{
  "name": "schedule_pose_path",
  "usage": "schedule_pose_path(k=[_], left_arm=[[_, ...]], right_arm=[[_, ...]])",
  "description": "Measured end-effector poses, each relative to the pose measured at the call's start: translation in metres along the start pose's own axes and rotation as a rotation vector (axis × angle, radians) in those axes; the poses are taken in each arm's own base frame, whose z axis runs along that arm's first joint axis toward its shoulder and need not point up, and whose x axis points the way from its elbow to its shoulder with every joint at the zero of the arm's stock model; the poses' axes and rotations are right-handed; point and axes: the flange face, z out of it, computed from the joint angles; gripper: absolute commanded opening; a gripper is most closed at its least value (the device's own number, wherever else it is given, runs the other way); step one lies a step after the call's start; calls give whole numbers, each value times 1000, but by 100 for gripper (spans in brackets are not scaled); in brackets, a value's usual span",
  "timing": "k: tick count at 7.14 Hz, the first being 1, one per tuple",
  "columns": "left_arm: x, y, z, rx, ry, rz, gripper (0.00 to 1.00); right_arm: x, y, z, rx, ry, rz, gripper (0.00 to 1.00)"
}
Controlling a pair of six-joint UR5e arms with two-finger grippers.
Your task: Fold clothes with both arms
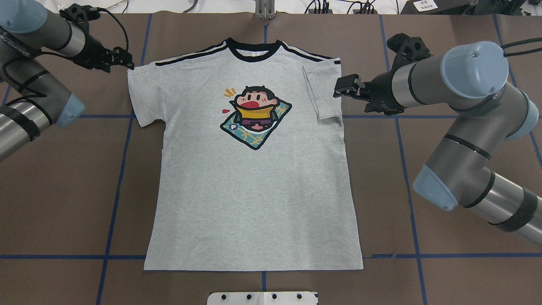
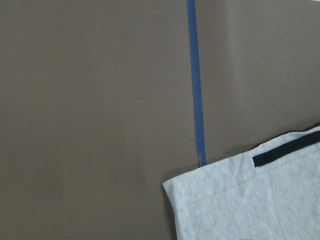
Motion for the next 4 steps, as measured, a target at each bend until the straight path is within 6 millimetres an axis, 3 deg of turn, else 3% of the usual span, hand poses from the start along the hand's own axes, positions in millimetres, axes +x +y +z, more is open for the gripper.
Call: schedule_pose_path(k=[3,4], left_arm=[[2,-1,32,8,10,9,42],[0,-1,34,7,8,8,16]], right_arm=[[4,1,1,10,8,-3,100],[4,0,2,18,8,-4,100]])
